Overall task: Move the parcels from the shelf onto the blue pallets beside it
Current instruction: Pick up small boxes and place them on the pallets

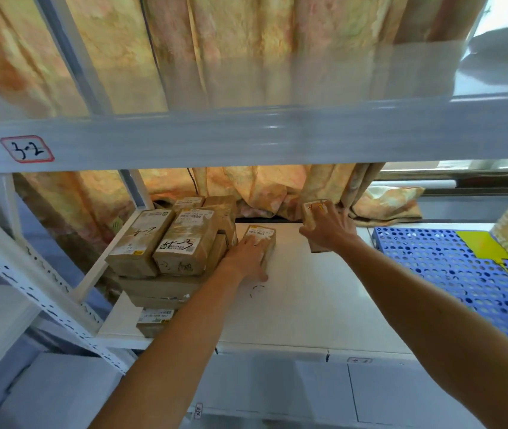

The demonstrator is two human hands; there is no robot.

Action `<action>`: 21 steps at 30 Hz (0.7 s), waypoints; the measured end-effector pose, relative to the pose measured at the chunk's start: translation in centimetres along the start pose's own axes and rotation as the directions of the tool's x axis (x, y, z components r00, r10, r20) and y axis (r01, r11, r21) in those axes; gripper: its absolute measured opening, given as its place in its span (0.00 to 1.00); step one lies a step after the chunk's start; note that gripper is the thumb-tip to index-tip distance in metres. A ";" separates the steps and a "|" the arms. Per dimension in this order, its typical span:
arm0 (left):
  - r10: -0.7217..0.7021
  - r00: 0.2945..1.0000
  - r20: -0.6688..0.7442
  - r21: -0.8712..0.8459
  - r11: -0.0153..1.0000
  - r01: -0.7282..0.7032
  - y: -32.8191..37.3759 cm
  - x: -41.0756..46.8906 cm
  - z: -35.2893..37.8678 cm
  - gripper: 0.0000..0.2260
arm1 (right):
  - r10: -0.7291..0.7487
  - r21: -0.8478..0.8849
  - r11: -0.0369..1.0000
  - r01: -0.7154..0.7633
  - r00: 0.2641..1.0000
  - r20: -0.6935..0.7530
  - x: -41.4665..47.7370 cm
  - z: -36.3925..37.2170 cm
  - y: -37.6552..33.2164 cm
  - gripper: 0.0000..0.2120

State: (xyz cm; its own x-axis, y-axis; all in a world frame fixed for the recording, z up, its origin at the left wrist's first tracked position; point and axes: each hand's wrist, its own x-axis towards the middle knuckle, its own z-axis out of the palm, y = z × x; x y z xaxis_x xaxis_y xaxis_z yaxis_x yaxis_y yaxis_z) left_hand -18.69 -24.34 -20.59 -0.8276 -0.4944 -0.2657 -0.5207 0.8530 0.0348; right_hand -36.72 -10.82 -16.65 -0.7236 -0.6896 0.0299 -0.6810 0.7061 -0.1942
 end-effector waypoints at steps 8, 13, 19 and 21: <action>-0.011 0.999 0.036 0.057 0.998 0.009 -0.1 2.9 -0.5 0.43 | 0.055 -0.004 0.998 -0.056 0.997 -0.055 -2.6 -0.8 2.2 0.38; -0.089 0.995 0.048 0.045 0.995 0.087 0.7 3.7 0.7 0.40 | 0.105 0.050 0.993 -0.105 0.994 0.000 -4.3 0.9 2.6 0.42; -0.070 0.998 -0.011 -0.014 0.997 0.069 0.1 4.1 1.1 0.31 | 0.114 -0.021 0.993 -0.114 0.993 0.004 -6.6 0.8 3.7 0.34; -0.071 0.997 -0.019 -0.014 0.997 0.071 0.4 3.9 1.1 0.30 | 0.128 -0.053 0.990 -0.127 0.992 0.009 -7.1 0.7 4.0 0.33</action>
State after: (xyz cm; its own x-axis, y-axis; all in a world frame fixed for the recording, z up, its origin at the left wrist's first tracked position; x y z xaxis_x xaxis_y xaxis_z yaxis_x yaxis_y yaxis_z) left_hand -21.88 -25.77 -22.63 -0.7922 -0.5571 -0.2491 -0.5811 0.8133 0.0289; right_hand -34.28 -3.21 -18.32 -0.8035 -0.5953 -0.0043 -0.5885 0.7955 -0.1441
